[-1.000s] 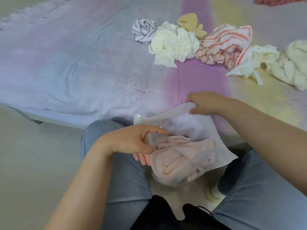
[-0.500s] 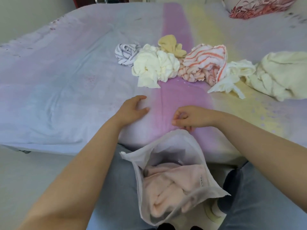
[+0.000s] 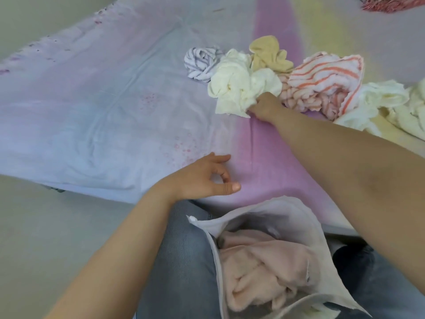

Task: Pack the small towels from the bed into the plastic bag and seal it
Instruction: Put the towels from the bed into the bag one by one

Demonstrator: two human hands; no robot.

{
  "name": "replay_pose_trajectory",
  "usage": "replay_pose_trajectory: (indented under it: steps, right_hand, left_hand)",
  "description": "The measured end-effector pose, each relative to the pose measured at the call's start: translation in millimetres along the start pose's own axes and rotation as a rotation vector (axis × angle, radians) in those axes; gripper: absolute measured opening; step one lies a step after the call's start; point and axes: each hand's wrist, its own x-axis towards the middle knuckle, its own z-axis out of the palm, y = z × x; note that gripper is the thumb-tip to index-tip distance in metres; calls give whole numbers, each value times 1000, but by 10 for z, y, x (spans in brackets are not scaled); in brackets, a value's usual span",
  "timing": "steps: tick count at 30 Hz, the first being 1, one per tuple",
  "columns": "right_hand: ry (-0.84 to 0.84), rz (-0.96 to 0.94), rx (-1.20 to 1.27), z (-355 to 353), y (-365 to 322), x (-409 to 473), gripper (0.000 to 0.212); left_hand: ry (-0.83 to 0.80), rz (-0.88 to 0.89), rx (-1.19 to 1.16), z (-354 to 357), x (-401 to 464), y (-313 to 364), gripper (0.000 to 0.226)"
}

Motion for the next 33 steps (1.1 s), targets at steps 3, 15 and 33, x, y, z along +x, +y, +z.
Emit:
replay_pose_trajectory:
  steps: [3,15,33]
  right_hand:
    - [-6,-72,52,-54,-8,-202,24]
    - [-296,15,1619,-765,105,-1715,23]
    - [-344,-402,-297,-332,59,-2997,52]
  left_hand:
    - [-93,-36,116,30,-40,91,29]
    - [74,51,331,278,-33,307,11]
    - [284,-11,-206,368,148,39,18]
